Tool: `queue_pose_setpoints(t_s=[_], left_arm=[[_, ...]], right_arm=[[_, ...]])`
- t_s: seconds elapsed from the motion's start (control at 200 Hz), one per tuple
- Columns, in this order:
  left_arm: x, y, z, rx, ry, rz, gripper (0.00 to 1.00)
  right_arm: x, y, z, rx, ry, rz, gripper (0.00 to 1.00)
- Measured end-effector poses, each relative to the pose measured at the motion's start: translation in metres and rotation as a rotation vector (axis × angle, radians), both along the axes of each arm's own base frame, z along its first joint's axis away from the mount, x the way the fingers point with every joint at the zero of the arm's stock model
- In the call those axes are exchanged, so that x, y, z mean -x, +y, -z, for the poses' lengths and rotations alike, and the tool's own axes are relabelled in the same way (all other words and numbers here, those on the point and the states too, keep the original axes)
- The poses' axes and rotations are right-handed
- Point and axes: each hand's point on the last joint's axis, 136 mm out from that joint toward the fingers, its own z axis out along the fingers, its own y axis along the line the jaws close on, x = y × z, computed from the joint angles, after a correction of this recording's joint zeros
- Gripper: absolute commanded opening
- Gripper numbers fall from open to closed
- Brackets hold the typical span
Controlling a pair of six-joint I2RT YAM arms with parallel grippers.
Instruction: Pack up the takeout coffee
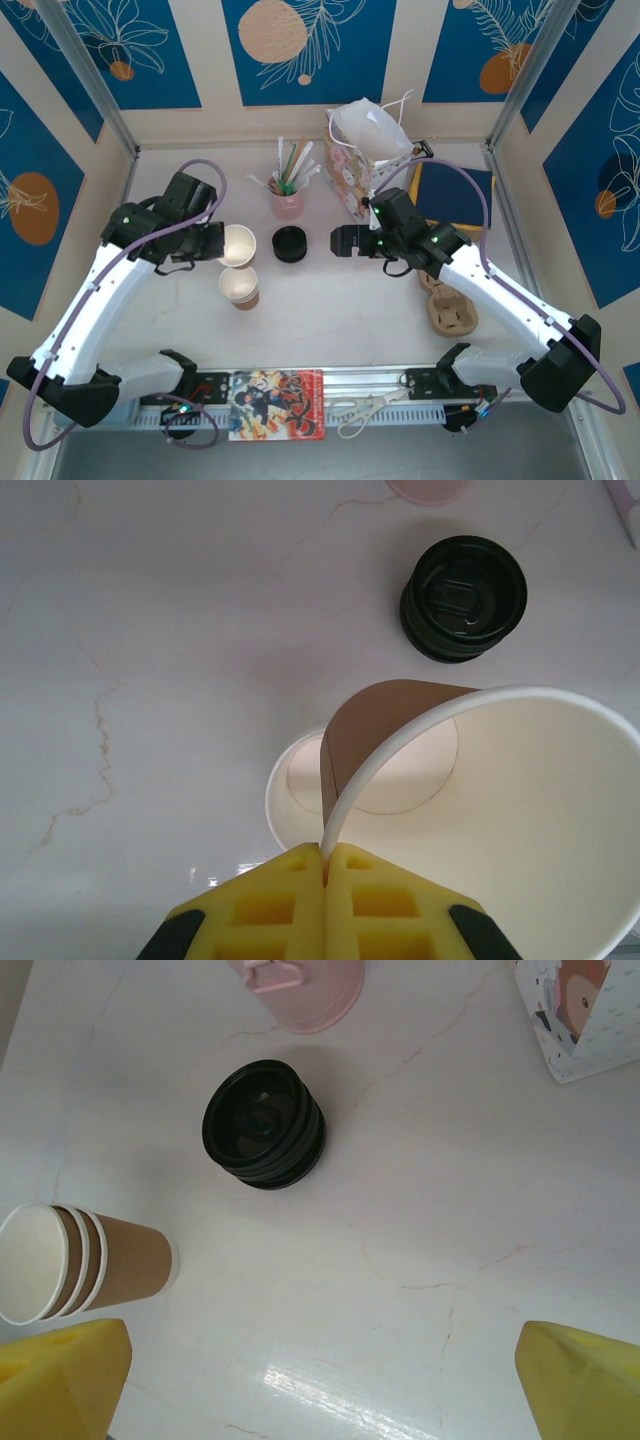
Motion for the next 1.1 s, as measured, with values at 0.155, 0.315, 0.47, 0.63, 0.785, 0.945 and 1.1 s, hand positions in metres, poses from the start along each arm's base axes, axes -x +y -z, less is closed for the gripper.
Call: queue_pose_setpoints(t_s=[0.155,0.315,0.47,0.63,0.785,0.945,1.1], left_arm=[[-0.001,-0.016,0.000,0.008,0.008,0.049,0.00],[0.000,-0.052,0.007,0.025,0.018,0.132,0.00],[-0.002,-0.096,0.026,0.043,0.037,0.206,0.00],[-0.003,-0.134,0.063,0.034,0.083,0.264,0.00],[-0.004,-0.162,0.094,0.025,0.127,0.297,0.00],[-0.002,-0.187,0.118,0.029,0.162,0.331,0.00],[-0.003,-0.200,0.137,0.028,0.198,0.344,0.00]], right_arm=[[0.001,-0.006,-0.006,-0.009,-0.013,0.014,0.99],[0.002,-0.015,-0.004,0.001,-0.007,0.035,0.99],[0.005,-0.027,0.000,0.008,0.001,0.063,0.99],[0.009,-0.041,-0.002,0.002,-0.008,0.094,0.99],[0.017,-0.056,-0.002,-0.005,-0.017,0.127,0.99],[0.023,-0.069,-0.001,-0.008,-0.013,0.159,0.99],[0.025,-0.077,0.000,-0.008,-0.012,0.177,0.99]])
